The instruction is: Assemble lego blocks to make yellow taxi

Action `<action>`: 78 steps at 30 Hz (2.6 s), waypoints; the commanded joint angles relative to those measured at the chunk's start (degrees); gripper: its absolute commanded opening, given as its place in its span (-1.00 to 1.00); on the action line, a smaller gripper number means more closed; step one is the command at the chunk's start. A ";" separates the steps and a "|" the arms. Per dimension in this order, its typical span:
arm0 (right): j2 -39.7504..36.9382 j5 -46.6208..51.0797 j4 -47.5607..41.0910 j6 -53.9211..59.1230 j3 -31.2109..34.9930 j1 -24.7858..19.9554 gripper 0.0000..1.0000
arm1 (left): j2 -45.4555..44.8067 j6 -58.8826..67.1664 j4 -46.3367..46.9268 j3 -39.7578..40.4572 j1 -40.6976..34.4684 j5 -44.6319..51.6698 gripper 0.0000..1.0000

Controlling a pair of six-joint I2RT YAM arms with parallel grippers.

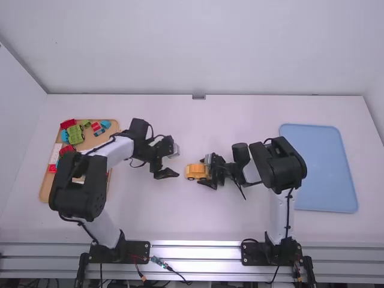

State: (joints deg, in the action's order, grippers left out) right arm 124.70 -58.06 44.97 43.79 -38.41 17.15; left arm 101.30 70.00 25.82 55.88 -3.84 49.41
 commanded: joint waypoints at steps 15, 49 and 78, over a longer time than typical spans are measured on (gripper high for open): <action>0.87 5.46 -3.63 -1.77 -4.94 6.10 0.24 | -1.33 9.14 0.09 -5.16 9.25 14.25 0.98; -30.29 40.13 -18.60 -22.71 2.49 -39.87 -0.40 | -1.36 -32.61 -37.00 -5.16 8.66 8.17 0.98; -28.63 40.13 -19.47 -29.53 2.38 -51.93 0.99 | -1.42 -49.35 -42.91 -5.16 7.50 -6.29 0.98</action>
State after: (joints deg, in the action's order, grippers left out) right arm 101.47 -17.67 27.11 16.27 -36.07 -34.87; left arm 101.30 25.96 -16.73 51.09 4.47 47.88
